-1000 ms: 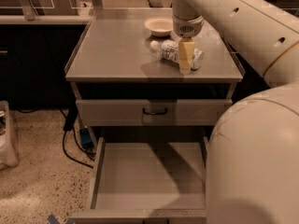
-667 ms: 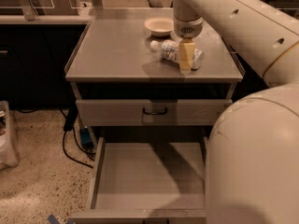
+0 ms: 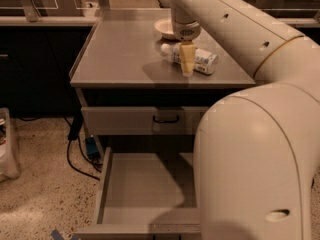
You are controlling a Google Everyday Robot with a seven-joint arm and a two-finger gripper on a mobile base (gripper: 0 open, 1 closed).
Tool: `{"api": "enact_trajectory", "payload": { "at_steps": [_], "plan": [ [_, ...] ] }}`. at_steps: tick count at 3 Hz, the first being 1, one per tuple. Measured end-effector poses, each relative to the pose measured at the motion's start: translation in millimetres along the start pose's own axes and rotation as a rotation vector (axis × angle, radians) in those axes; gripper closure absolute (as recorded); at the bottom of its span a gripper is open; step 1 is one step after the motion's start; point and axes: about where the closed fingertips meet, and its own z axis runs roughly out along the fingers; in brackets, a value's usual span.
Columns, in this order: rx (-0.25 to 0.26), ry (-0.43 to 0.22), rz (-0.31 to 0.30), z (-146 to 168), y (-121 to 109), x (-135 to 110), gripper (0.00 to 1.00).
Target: Place blue plastic bottle into middle drawer
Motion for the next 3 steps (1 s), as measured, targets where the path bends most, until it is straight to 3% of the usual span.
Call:
{"api": "enact_trajectory", "payload": {
  "at_steps": [1,2,3],
  "plan": [
    [-0.098,0.011,-0.025,23,3,-9,0.0],
    [-0.175,-0.004,0.019,41,3,-5,0.0],
    [-0.158,-0.034,0.038,46,-8,-9,0.12]
  ]
}}
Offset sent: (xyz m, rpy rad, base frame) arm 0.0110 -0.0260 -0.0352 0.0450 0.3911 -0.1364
